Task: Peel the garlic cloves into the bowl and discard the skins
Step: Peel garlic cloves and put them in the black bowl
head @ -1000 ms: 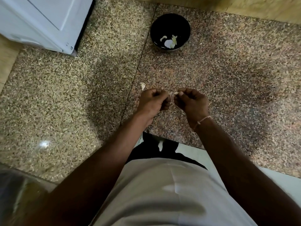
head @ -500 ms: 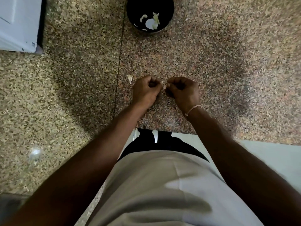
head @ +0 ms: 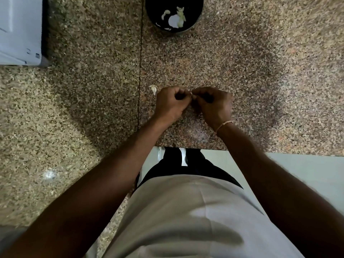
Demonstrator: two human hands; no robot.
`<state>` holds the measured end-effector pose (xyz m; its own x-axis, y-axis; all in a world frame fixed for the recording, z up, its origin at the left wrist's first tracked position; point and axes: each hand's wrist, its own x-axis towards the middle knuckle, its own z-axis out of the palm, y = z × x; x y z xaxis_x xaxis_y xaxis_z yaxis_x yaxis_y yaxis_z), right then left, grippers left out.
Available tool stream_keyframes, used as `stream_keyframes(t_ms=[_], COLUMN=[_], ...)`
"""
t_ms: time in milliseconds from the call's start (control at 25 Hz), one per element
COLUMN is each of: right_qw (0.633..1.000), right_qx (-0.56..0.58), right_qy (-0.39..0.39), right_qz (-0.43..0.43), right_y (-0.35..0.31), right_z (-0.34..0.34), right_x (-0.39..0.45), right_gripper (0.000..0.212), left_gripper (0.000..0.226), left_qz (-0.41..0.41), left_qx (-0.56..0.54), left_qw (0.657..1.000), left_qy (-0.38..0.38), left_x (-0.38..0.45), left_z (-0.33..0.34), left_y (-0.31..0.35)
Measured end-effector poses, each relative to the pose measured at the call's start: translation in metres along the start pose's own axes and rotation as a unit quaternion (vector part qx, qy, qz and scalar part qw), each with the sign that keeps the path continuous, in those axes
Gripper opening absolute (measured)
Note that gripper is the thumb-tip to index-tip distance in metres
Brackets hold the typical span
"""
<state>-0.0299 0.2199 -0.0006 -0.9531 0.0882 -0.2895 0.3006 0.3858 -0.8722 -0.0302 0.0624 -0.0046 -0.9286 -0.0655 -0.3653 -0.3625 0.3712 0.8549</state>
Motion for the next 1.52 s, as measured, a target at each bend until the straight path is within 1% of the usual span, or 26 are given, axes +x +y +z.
stream_keyframes(t_ms=[160,360,560,760,1080,1200,1360,1520], right_qw=[1.0,0.999,0.998,0.997,0.997,0.997,0.994,0.991], right_qx=[0.01,0.03,0.055,0.068,0.069,0.067,0.101,0.124], right_qy=[0.0,-0.009,-0.018,-0.025,-0.037,-0.04,-0.032,-0.024], right_qz=[0.023,0.005,0.014,0.016,0.007,0.0,0.018,0.032], right_y=[0.006,0.009,0.012,0.014,0.017,0.018,0.017,0.014], right_z=[0.008,0.01,0.009,0.008,0.007,0.006,0.007,0.006], right_x=[0.001,0.0,0.001,0.002,0.003,0.003,0.002,0.002], right_gripper=[0.014,0.013,0.015,0.014,0.016,0.017,0.016,0.02], left_gripper=[0.01,0.011,0.013,0.012,0.009,0.01,0.009,0.009], left_qz=[0.014,0.004,-0.004,0.003,-0.02,-0.041,-0.045,-0.051], left_qx=[0.018,0.02,0.031,0.037,-0.007,-0.035,-0.055,-0.074], left_qw=[1.0,1.0,0.999,0.999,0.999,0.998,0.997,0.995], left_qy=[0.007,0.006,-0.016,-0.021,-0.043,-0.044,-0.041,-0.039], left_x=[-0.001,-0.003,-0.001,-0.001,0.005,0.005,0.004,0.003], left_z=[-0.001,-0.001,-0.002,-0.001,-0.005,-0.005,-0.005,-0.006], left_y=[-0.004,-0.004,-0.005,-0.008,-0.018,-0.018,-0.018,-0.018])
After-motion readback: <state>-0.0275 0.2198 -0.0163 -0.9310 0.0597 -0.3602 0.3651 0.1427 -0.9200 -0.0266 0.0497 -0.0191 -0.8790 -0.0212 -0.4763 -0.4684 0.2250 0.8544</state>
